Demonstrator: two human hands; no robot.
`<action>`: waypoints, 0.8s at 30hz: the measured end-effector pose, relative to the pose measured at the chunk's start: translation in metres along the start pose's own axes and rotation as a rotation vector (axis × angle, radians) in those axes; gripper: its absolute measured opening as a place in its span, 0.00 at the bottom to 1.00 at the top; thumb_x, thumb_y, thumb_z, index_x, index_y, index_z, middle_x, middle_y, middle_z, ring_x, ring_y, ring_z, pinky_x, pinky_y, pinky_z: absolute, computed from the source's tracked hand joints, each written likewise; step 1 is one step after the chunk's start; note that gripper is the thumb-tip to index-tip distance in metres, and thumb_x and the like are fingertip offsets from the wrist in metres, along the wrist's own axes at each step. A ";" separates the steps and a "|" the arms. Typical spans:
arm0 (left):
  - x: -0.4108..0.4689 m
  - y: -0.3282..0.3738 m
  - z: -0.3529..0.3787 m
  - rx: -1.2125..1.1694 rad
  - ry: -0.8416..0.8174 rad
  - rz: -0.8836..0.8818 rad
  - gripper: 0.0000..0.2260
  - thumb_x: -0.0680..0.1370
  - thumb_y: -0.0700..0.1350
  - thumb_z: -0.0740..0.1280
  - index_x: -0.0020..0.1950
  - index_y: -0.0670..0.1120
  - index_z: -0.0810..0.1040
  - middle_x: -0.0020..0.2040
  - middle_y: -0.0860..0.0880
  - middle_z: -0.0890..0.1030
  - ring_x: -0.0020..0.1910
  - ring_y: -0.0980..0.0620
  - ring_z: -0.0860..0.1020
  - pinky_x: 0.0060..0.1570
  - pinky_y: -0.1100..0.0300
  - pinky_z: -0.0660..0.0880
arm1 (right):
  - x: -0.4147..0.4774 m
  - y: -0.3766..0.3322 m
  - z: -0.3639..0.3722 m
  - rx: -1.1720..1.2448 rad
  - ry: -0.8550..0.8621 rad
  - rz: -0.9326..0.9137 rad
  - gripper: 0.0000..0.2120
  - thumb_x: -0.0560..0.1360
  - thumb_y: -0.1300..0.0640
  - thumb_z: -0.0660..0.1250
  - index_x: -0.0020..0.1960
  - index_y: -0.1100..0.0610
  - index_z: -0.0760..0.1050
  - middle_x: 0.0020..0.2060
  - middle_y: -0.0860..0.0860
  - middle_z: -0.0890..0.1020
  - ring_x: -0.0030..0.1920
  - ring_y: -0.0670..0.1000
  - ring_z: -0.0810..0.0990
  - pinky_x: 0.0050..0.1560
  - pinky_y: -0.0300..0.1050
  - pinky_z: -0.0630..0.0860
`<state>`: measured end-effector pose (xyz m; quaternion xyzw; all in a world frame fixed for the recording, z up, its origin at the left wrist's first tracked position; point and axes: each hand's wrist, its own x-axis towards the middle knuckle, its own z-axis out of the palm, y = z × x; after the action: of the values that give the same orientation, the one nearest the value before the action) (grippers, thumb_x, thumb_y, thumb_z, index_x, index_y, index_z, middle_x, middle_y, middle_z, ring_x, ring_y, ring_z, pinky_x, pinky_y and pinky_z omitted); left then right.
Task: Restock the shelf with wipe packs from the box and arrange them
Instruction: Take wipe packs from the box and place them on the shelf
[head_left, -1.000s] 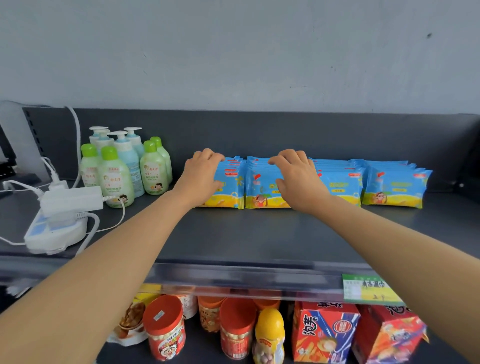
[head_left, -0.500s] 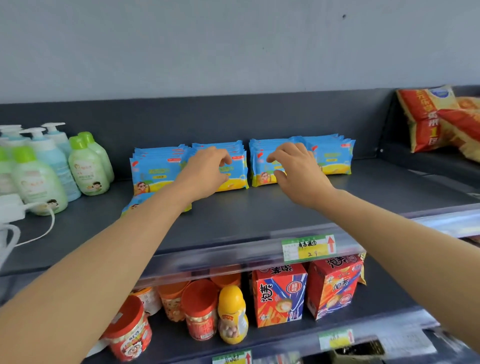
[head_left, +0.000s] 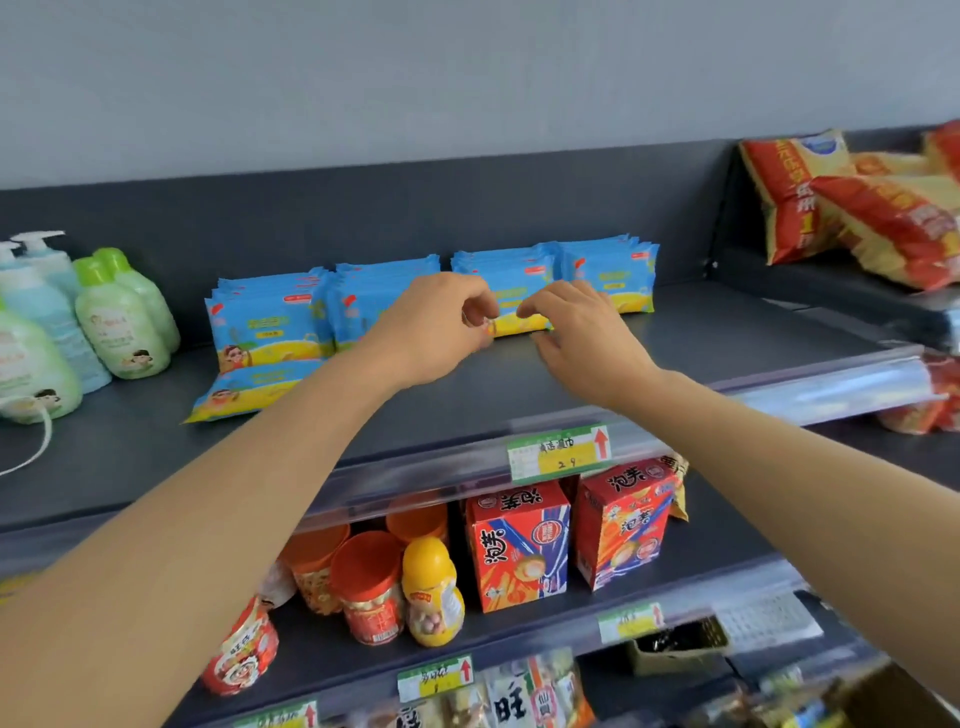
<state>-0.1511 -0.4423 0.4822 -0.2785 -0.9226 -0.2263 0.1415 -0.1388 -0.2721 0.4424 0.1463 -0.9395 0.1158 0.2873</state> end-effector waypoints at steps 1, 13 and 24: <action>0.002 0.015 0.007 -0.005 -0.017 0.041 0.10 0.74 0.39 0.70 0.55 0.44 0.80 0.46 0.51 0.78 0.45 0.54 0.75 0.45 0.65 0.67 | -0.010 0.010 -0.005 -0.004 0.009 0.020 0.15 0.76 0.63 0.61 0.61 0.59 0.75 0.58 0.55 0.77 0.61 0.59 0.71 0.59 0.51 0.65; -0.004 0.226 0.172 -0.162 -0.409 0.532 0.10 0.73 0.40 0.69 0.54 0.46 0.79 0.48 0.49 0.80 0.46 0.51 0.76 0.51 0.54 0.74 | -0.251 0.156 -0.082 -0.195 -0.008 0.583 0.11 0.74 0.64 0.62 0.56 0.61 0.77 0.52 0.58 0.80 0.56 0.61 0.74 0.57 0.54 0.68; -0.045 0.301 0.430 -0.086 -1.013 0.397 0.08 0.74 0.38 0.67 0.53 0.42 0.77 0.56 0.44 0.77 0.54 0.45 0.76 0.45 0.58 0.70 | -0.459 0.258 -0.024 -0.106 -0.487 1.063 0.11 0.75 0.62 0.59 0.53 0.61 0.77 0.51 0.59 0.81 0.55 0.61 0.76 0.55 0.54 0.74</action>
<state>0.0006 -0.0258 0.1977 -0.5270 -0.7950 -0.0701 -0.2921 0.1489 0.0708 0.1640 -0.3371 -0.9274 0.1600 -0.0276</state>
